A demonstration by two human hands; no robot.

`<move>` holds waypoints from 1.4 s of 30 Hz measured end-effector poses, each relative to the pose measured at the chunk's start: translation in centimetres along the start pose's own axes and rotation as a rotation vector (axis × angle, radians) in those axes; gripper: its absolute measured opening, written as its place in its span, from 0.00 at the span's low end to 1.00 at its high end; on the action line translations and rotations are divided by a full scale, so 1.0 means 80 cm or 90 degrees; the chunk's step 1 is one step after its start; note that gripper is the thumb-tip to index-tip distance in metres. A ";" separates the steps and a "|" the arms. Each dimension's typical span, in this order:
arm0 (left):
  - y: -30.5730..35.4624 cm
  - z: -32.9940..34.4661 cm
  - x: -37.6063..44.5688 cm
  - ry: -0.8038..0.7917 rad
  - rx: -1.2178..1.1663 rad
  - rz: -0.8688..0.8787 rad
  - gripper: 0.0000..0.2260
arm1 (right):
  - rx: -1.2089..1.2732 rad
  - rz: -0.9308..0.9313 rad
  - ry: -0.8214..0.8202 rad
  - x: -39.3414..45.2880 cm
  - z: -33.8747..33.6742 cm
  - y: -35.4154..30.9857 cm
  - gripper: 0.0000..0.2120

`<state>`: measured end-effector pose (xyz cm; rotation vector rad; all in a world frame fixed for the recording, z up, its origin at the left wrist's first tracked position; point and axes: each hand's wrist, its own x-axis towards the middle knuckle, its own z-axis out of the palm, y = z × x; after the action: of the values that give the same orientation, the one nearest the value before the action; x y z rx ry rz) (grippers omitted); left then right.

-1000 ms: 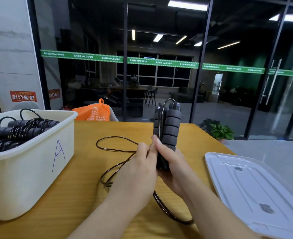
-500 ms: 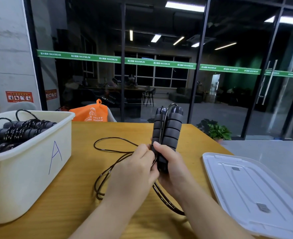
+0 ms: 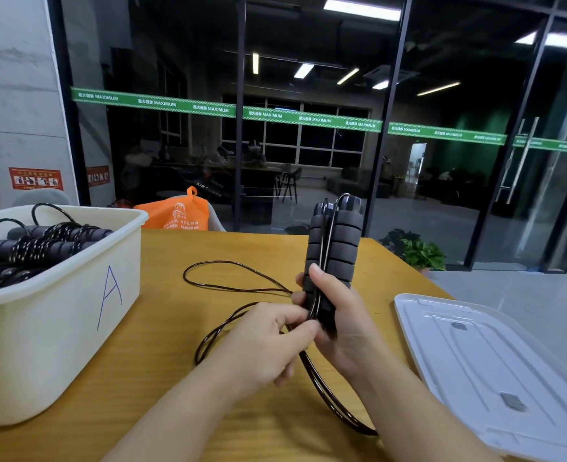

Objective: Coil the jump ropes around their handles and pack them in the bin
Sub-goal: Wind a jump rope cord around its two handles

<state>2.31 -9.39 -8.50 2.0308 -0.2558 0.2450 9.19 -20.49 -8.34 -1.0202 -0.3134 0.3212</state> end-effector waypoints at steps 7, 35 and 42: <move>0.000 0.001 -0.002 0.016 0.130 0.031 0.13 | 0.028 -0.001 -0.034 -0.004 0.001 -0.009 0.01; -0.028 -0.092 -0.004 0.324 0.459 0.023 0.09 | -1.190 -0.534 -0.299 -0.016 -0.006 0.005 0.24; -0.001 -0.062 -0.008 0.366 0.588 0.148 0.09 | -1.222 -0.406 -0.080 -0.023 0.018 0.012 0.21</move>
<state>1.44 -4.89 -6.51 2.6960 0.0034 1.2551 6.84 -19.64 -8.69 -2.6426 -1.1144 -0.7124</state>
